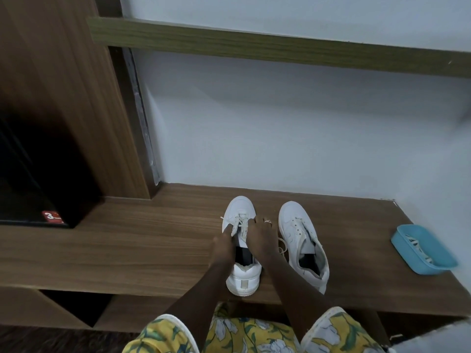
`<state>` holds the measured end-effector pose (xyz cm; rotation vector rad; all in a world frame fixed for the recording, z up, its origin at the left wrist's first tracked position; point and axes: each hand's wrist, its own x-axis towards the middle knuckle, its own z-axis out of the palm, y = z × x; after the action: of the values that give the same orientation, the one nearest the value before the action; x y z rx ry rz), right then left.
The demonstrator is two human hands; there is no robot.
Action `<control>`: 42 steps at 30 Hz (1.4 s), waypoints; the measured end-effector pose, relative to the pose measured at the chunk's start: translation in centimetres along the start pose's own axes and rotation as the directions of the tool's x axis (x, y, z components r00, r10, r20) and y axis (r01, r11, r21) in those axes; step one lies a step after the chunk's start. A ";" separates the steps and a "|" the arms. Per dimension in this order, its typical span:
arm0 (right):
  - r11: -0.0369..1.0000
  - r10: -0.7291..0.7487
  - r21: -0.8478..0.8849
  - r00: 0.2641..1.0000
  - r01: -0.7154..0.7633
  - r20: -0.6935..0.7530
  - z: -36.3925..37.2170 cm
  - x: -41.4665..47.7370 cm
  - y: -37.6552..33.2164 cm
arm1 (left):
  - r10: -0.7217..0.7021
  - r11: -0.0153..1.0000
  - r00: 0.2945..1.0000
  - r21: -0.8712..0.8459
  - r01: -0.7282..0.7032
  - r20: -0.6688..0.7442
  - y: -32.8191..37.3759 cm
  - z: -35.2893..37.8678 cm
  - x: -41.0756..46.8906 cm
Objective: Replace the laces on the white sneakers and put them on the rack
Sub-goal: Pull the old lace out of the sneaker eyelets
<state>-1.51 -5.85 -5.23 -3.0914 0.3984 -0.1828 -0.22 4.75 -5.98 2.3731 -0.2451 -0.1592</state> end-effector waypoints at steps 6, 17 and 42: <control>0.996 0.090 0.025 0.996 -0.090 0.002 -0.3 -0.4 0.0 | -0.014 1.000 1.000 0.019 0.014 0.021 -0.4 0.4 0.2; 0.928 0.345 0.155 0.939 -0.339 -0.009 -0.9 -1.1 1.6 | -0.049 0.996 0.998 0.077 0.046 0.035 -0.9 0.9 0.6; 0.974 0.040 0.219 0.993 -0.063 0.108 -2.0 -2.7 -0.7 | -0.009 1.000 0.992 -0.018 0.012 0.125 -0.5 0.5 0.4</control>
<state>-4.17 -4.45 -3.54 -2.8528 0.4228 -0.0613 0.15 4.68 -6.74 2.3494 -0.2893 -0.3137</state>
